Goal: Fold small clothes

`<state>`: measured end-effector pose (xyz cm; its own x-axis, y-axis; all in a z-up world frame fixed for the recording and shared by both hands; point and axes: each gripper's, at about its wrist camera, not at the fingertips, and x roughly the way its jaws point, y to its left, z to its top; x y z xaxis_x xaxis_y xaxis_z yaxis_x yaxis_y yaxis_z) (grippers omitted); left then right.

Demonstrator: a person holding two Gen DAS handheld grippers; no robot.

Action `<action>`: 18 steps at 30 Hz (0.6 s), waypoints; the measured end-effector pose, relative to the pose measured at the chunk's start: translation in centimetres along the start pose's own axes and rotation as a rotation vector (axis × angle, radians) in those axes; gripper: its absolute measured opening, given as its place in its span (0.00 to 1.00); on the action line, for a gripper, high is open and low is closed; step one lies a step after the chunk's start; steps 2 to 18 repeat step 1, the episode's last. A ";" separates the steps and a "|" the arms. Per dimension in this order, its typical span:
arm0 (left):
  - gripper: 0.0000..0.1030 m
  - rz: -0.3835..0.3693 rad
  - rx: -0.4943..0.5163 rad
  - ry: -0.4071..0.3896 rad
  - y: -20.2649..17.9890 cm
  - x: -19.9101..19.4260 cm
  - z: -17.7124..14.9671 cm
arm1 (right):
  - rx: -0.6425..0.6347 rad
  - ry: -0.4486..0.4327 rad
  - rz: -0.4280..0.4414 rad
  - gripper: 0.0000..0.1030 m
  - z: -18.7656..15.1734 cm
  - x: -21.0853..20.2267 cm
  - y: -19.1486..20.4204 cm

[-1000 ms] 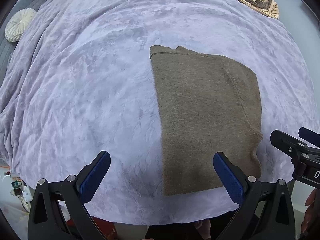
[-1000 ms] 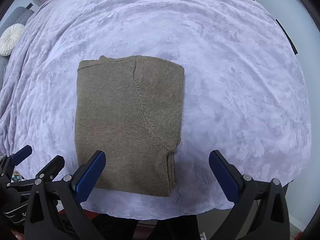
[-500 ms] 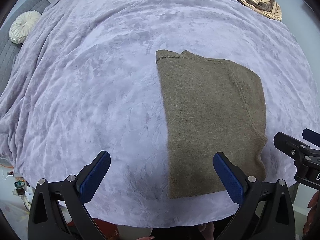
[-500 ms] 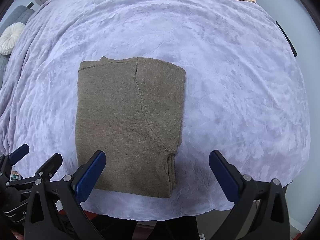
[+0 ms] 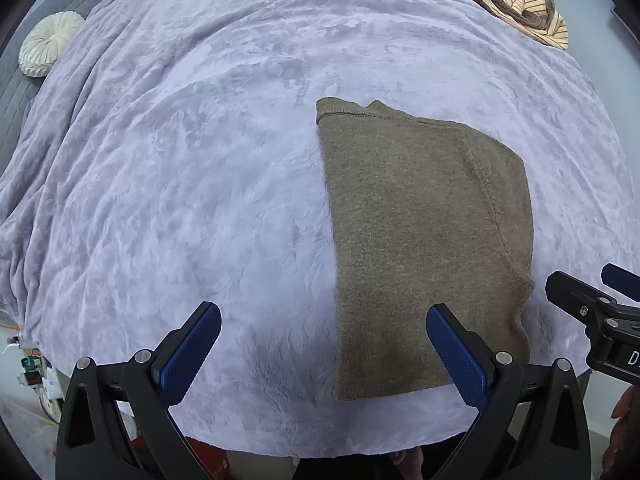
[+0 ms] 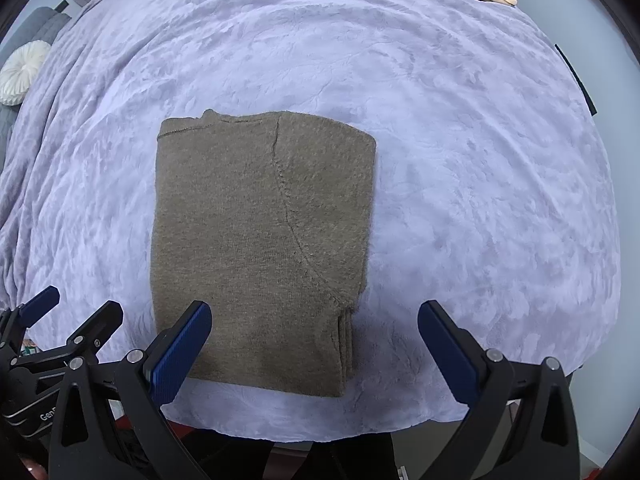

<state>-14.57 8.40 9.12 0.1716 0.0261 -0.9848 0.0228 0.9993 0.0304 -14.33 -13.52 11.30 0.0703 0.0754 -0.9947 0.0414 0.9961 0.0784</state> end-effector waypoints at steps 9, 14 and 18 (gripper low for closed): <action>1.00 -0.001 0.002 0.000 -0.1 0.0 0.0 | 0.001 0.000 -0.001 1.00 0.0 0.0 0.0; 1.00 -0.001 0.002 0.000 -0.1 0.0 0.0 | 0.001 0.000 -0.001 1.00 0.0 0.0 0.0; 1.00 -0.001 0.002 0.000 -0.1 0.0 0.0 | 0.001 0.000 -0.001 1.00 0.0 0.0 0.0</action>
